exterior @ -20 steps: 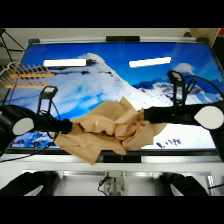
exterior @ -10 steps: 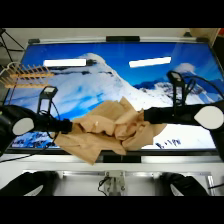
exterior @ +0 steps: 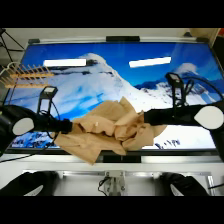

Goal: Fold the shirts.

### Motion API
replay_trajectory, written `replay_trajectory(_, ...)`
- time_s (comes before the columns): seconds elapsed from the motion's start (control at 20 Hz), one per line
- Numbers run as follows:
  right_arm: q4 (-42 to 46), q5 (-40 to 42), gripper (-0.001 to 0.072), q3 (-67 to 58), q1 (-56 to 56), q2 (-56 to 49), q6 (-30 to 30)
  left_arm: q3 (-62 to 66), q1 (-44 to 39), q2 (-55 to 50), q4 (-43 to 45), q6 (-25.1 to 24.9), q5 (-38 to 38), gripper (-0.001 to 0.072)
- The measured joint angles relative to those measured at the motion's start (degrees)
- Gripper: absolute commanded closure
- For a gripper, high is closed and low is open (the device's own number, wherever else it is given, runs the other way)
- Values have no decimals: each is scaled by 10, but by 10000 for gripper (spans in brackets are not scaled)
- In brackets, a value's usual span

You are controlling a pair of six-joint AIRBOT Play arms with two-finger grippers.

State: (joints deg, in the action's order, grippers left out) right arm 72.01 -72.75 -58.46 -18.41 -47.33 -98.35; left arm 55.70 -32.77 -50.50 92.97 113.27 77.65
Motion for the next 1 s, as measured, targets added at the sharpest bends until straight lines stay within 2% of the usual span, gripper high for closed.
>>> replay_trajectory(1.0, 1, -6, 652, 0, 0, 0, 5, 0, 0, 0, 0, 0, 0, 214)
